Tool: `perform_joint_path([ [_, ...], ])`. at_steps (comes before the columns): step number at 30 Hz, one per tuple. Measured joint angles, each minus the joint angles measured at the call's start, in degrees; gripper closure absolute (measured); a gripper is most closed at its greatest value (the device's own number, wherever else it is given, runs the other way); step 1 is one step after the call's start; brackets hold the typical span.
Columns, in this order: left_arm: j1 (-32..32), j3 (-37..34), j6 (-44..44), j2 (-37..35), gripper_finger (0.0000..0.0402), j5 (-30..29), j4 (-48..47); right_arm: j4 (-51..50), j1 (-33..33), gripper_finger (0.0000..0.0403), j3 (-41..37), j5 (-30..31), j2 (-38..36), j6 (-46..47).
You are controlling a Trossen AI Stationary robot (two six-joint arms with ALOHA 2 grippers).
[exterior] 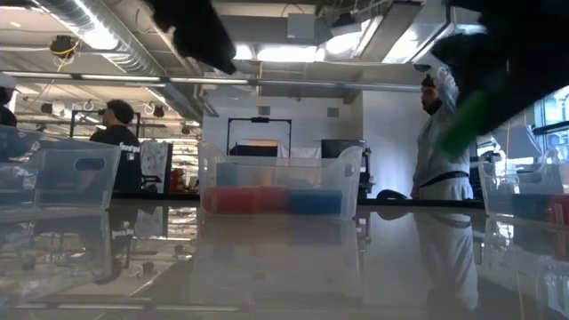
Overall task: Sort blocks by size
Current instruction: Put the green cylinder block into the center transparent bin
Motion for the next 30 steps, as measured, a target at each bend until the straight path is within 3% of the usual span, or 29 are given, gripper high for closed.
perform_joint_path([
  [8,-6.32,-7.89,-10.5,-4.71,0.0192,-5.86,1.56,14.38,-8.95,0.0263,0.0,1.81,-0.02,-14.64],
  [16,-9.17,-11.64,-15.07,-4.81,0.0192,-6.96,7.46,27.96,-18.02,0.0263,0.0,0.89,0.14,-25.27],
  [23,-10.83,-11.76,-17.64,-4.81,0.0192,-7.13,8.92,36.85,-23.83,0.0262,0.04,-4.49,3.78,-28.7],
  [30,-12.03,-11.76,-19.58,-4.81,0.0192,-7.11,9.46,39.71,-26.92,0.0238,0.04,-4.68,7.77,-28.5],
])
